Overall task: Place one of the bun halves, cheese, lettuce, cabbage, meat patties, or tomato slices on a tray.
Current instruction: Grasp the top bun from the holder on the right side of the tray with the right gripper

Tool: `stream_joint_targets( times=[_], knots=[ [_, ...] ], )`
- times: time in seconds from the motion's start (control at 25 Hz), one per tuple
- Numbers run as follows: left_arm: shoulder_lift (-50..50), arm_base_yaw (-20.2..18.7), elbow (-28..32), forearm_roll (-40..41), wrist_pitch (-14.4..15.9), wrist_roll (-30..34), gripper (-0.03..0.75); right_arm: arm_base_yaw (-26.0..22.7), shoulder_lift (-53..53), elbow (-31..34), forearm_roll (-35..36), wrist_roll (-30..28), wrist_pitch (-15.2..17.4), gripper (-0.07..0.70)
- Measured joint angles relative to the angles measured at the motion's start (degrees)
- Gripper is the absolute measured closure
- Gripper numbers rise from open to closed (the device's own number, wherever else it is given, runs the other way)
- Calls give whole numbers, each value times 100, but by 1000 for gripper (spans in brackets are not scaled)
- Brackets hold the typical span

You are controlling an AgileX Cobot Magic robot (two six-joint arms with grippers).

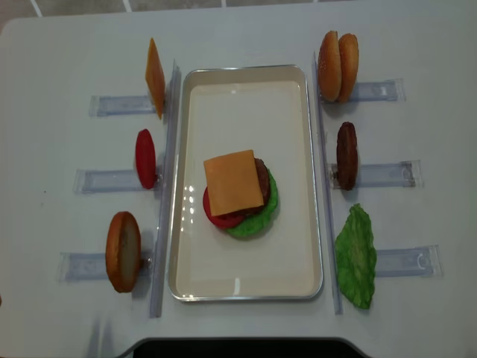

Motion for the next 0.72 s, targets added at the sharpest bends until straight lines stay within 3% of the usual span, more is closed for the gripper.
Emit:
stream_joint_targets(
  times=[0.72],
  knots=[
    [0, 0, 0, 0, 0, 0, 586, 0, 0, 0, -17, 13, -3, 94]
  ],
)
